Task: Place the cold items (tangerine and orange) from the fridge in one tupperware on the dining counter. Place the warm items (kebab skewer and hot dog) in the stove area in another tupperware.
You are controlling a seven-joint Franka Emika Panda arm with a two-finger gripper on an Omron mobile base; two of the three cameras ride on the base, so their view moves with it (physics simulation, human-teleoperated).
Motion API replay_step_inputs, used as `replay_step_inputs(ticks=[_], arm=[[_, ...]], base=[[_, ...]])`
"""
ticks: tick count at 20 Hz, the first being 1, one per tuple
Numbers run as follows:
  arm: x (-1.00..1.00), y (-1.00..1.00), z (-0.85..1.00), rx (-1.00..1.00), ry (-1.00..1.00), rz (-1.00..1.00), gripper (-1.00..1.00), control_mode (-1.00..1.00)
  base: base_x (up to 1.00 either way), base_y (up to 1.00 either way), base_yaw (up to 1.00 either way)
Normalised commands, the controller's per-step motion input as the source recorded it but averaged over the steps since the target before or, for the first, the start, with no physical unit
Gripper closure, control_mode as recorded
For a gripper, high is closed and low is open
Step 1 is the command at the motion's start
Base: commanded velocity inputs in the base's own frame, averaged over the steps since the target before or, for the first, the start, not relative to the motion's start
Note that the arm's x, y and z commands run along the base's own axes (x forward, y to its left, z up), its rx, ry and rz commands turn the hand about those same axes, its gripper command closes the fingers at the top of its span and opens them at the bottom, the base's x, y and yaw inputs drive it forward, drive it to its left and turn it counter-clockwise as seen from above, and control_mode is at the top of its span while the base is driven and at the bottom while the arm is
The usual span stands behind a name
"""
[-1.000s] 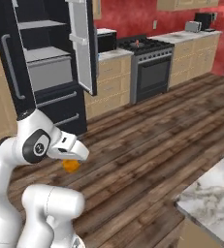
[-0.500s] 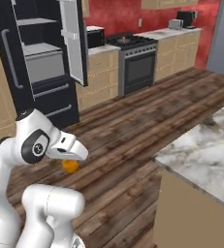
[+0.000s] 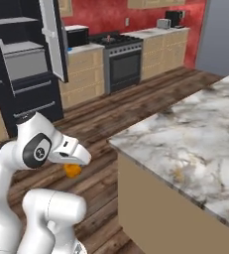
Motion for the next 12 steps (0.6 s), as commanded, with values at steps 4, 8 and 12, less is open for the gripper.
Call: replay_step_inputs(ticks=[4, 8, 12], arm=[[0.0, 0.0, 0.0, 0.0, 0.0, 0.0, 1.0, 1.0], [0.0, 0.0, 0.0, 0.0, 0.0, 0.0, 1.0, 1.0], [0.0, 0.0, 0.0, 0.0, 0.0, 0.0, 1.0, 1.0]], base=[[-0.03, -1.0, 0.0], [-0.03, -1.0, 0.0], [-0.1, -0.97, -0.02]])
